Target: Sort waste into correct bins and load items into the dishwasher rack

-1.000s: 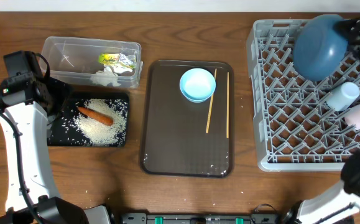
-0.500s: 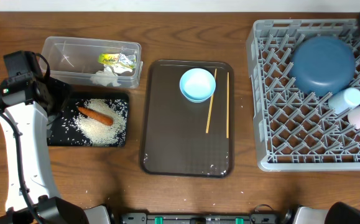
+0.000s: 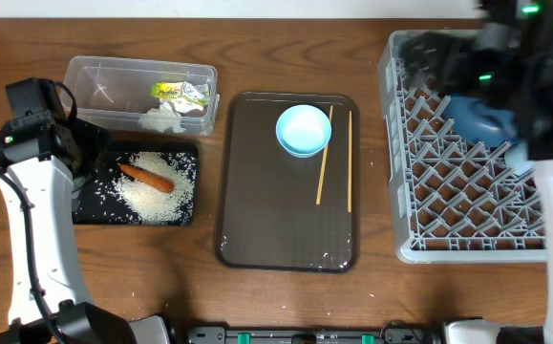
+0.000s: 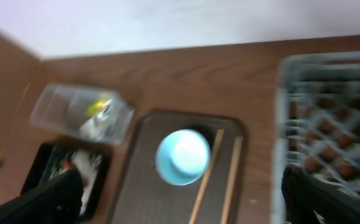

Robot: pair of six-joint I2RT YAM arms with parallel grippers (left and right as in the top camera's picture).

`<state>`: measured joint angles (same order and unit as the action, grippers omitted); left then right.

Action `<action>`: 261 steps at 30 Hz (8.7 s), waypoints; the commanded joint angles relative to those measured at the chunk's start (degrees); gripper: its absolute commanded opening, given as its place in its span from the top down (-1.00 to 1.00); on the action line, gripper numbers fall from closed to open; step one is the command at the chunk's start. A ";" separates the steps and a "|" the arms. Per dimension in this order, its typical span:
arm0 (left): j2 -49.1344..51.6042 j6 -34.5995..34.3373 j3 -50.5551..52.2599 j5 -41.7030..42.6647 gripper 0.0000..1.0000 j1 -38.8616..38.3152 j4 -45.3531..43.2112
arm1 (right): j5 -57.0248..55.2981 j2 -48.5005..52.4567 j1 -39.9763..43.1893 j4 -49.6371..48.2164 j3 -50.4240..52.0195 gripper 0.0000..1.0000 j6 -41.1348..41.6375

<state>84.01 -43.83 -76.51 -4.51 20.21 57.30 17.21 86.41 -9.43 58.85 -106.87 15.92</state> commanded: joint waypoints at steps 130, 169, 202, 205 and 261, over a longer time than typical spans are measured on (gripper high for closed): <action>0.44 0.11 -0.04 -0.68 -0.96 0.24 0.33 | 56.61 49.70 55.10 -31.19 -11.89 0.99 12.15; 0.44 0.11 -0.04 -0.68 -0.96 0.24 0.33 | 50.27 48.19 57.57 -21.70 -11.26 0.67 11.02; 0.44 0.11 -0.04 -0.68 -0.96 0.24 0.33 | 1.29 2.40 15.19 13.53 -11.13 -0.93 4.11; 0.44 0.11 -0.04 -0.68 -0.96 0.24 0.33 | -11.47 5.79 1.44 14.60 -11.13 -0.86 8.28; 0.44 0.11 -0.04 -0.68 -0.96 0.24 0.33 | -13.94 50.75 -15.58 8.83 -5.05 0.14 19.37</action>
<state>84.01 -43.83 -76.49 -4.51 20.21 57.30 2.17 136.68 -24.18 68.18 -112.84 34.98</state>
